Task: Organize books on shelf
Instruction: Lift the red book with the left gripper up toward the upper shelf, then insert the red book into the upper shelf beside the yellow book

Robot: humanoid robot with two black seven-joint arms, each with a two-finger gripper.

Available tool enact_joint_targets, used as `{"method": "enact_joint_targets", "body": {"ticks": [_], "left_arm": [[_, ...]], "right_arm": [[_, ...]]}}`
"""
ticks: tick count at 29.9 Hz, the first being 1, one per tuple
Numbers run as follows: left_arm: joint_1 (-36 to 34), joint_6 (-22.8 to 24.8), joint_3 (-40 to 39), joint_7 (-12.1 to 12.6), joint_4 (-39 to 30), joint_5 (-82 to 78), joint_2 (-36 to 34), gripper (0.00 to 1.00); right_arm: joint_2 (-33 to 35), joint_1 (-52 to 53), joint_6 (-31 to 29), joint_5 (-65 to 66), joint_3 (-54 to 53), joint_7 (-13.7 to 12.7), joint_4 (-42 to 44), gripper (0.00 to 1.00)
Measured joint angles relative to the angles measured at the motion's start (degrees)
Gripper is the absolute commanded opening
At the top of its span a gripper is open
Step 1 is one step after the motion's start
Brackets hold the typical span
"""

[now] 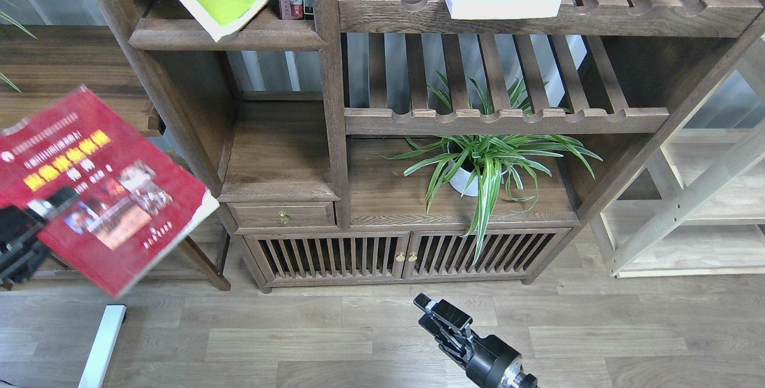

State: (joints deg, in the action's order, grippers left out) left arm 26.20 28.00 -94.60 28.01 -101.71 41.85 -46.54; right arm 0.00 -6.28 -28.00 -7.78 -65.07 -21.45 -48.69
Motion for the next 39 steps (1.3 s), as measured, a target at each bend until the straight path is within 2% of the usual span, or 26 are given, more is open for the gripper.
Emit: {"method": "enact_joint_targets", "body": {"ticks": [3,11,16,21,29,33,39], "left_arm": [[-4.37,0.00,-1.05,0.00,0.01,3.00,-2.02,0.07],[-24.14,-0.58,-0.86,-0.01,0.04,3.87,-4.85,0.05],[-30.36,-8.33,-0.50,-0.01,0.02,1.40,-6.01,0.05],[-33.90,-13.28,-0.50,-0.01,0.24,0.12,-9.18,0.05],[-49.93,-25.81,2.15,-0.01,1.63,-4.40,-10.71,0.05],[-56.14,-29.32,4.50,-0.01,3.79,-8.48,-10.73,0.05],[-59.64,-34.43,8.45,-0.01,4.07,-12.96,-9.88,0.05]], "right_arm": [[0.00,-0.04,0.00,0.09,0.19,0.00,0.00,0.70],[0.00,-0.27,0.00,0.30,-0.07,0.01,0.00,0.70],[0.00,-0.46,0.00,0.32,-0.30,0.05,-0.09,0.70],[0.00,-0.24,0.00,0.32,-0.24,0.04,-0.16,0.70],[0.00,0.21,0.00,0.14,0.56,-0.03,-0.51,0.70],[0.00,0.08,0.00,0.06,0.62,-0.13,-0.92,0.70],[0.00,0.04,0.00,-0.08,0.67,-0.18,-1.09,0.70]]}}
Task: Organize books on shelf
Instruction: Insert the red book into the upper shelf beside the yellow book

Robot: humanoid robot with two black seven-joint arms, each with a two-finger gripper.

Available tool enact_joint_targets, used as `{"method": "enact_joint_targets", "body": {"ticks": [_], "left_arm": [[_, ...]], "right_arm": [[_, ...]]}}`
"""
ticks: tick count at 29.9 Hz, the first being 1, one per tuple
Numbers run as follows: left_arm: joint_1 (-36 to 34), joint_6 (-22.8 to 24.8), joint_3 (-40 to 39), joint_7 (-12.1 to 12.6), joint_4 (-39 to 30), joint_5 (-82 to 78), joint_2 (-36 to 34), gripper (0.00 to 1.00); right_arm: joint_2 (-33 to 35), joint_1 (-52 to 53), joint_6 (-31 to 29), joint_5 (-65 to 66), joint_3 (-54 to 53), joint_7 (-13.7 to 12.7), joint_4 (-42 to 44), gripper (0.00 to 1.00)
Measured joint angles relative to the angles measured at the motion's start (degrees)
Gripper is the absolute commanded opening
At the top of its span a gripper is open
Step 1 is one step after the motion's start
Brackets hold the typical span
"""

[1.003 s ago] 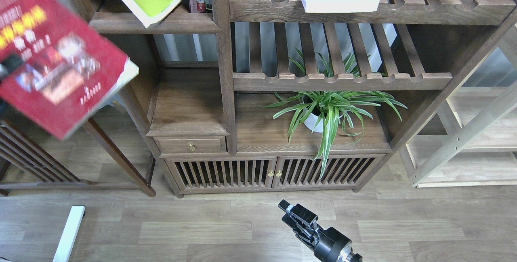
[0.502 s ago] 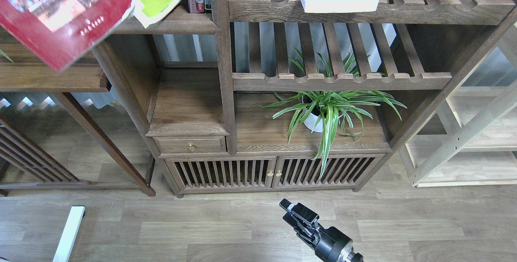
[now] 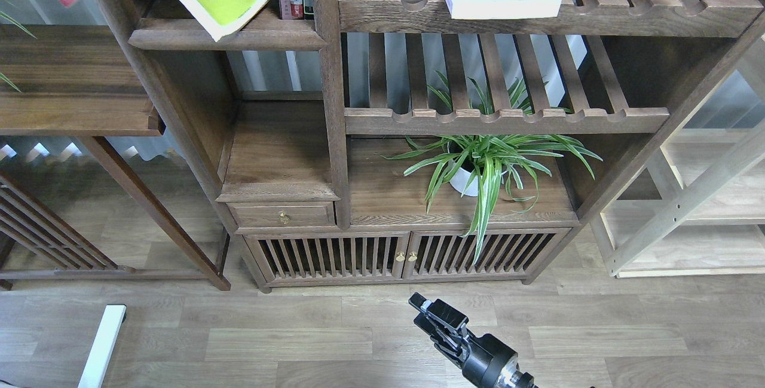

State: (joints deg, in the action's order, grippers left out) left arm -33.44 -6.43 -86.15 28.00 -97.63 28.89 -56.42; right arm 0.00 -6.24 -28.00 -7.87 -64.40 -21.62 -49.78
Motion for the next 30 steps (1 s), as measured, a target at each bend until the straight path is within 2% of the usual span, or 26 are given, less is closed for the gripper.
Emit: {"method": "enact_joint_targets", "body": {"ticks": [5,10,15,19,23,30], "left_arm": [[-2.88,-2.94,4.93,0.00,-0.16,-3.75,2.52,0.05],[-9.65,-7.27,10.29,0.00,0.83,-8.70,6.82,0.05],[-19.38,-11.55,17.01,0.00,5.46,-13.73,12.12,0.05],[-25.48,-13.19,19.51,0.00,10.95,-17.80,16.57,0.05],[-27.47,-13.83,20.07,0.00,14.20,-19.63,17.80,0.05],[-27.02,-13.10,20.61,0.00,16.88,-23.77,19.11,0.05]], "right_arm": [[0.00,0.07,0.00,-0.11,0.13,-0.01,-0.30,0.70],[0.00,0.12,0.00,-0.30,0.15,-0.10,-0.49,0.70],[0.00,0.18,0.00,-0.67,0.08,-0.10,-0.61,0.70],[0.00,0.19,0.00,-2.30,0.00,-0.16,-0.74,0.70],[0.00,-0.01,0.00,-3.59,-0.38,-0.19,-0.76,0.70],[0.00,-0.25,0.00,-5.43,-0.70,-0.41,-1.52,0.70]]}}
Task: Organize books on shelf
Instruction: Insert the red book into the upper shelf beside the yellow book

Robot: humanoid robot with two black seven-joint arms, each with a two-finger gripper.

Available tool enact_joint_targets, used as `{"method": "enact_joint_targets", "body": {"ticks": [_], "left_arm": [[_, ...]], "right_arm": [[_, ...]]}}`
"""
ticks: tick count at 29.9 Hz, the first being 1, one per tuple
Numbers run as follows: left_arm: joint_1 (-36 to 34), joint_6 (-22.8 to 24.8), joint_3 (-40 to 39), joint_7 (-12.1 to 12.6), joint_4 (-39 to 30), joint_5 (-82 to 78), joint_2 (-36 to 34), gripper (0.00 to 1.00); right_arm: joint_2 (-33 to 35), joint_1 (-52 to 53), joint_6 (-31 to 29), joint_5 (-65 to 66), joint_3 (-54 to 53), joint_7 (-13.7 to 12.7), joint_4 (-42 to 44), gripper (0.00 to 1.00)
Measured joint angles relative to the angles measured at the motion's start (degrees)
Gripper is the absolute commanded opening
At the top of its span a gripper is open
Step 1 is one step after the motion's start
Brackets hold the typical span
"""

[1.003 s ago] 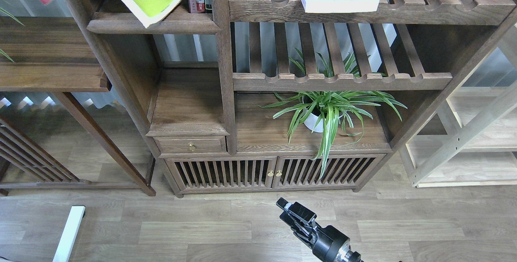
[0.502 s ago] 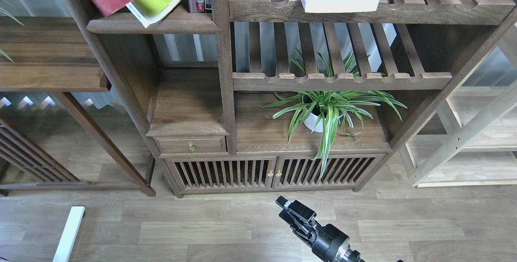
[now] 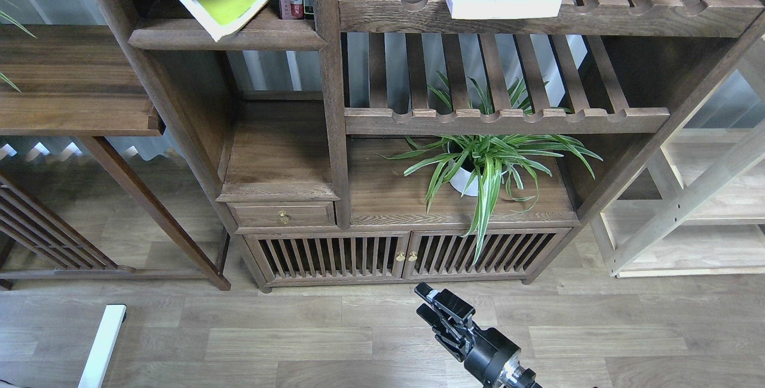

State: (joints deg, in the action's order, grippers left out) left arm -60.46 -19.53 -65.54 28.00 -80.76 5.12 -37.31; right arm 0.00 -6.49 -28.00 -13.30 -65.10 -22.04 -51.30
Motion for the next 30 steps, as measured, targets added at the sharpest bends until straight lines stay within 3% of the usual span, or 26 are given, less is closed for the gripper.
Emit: {"method": "enact_joint_targets", "body": {"ticks": [14,30], "left_arm": [[-1.56,0.64,-0.40,0.00,11.04,-11.79,13.09,0.05],[-4.04,4.11,-0.34,0.00,21.44,-17.97,18.71,0.06]], "right_arm": [[1.65,-2.62,0.00,-5.46,-0.10,-0.02,-1.53,0.70],[5.39,-6.16,0.00,-10.40,0.06,-0.32,-1.71,0.70]]}}
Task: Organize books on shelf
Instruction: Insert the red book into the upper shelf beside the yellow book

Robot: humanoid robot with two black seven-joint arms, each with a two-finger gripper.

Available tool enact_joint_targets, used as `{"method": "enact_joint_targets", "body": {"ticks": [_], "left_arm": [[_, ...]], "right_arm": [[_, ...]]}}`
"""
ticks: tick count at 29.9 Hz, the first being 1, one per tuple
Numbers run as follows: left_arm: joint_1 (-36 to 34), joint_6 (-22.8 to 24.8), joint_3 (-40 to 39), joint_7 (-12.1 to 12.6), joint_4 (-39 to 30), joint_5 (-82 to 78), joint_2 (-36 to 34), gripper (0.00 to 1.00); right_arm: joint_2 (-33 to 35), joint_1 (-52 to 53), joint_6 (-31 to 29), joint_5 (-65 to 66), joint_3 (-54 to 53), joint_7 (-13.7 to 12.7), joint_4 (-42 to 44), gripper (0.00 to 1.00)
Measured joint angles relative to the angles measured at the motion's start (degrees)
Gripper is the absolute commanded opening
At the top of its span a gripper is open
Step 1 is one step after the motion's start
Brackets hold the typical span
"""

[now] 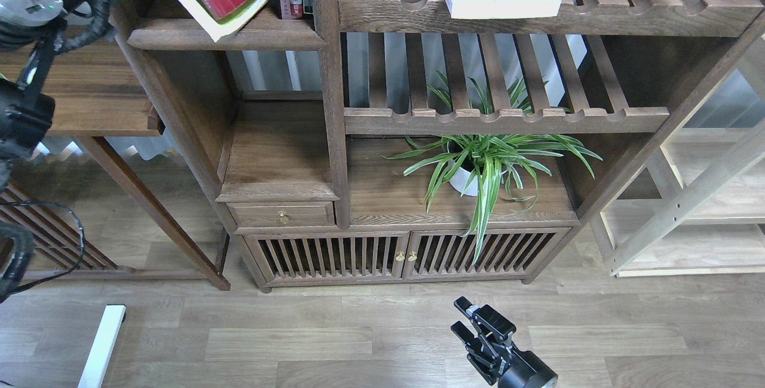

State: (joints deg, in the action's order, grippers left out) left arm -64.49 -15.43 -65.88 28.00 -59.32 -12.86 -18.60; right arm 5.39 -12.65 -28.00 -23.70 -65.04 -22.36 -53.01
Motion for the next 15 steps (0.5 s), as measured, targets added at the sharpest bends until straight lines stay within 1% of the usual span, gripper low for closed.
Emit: {"method": "enact_joint_targets", "body": {"ticks": [6,12,13,15], "left_arm": [[-0.30,1.07,0.10,-0.05,2.36,-1.05,2.16,0.06],[-0.81,3.84,0.20,-0.02,5.42,-1.43,2.16,0.06],[-0.85,4.24,0.21,-0.02,5.74,-1.48,2.13,0.07],[-0.94,4.87,0.21,-0.01,6.30,-1.53,2.09,0.14]], "right_arm": [[0.06,-0.20,0.00,-0.28,-0.07,-0.06,0.00,0.70],[0.09,-0.59,0.00,-0.30,-0.09,-0.06,0.00,0.70],[0.10,-0.60,0.00,-0.30,-0.09,-0.06,0.00,0.70],[0.14,-0.62,0.00,-0.30,-0.09,-0.06,0.00,0.70]]}}
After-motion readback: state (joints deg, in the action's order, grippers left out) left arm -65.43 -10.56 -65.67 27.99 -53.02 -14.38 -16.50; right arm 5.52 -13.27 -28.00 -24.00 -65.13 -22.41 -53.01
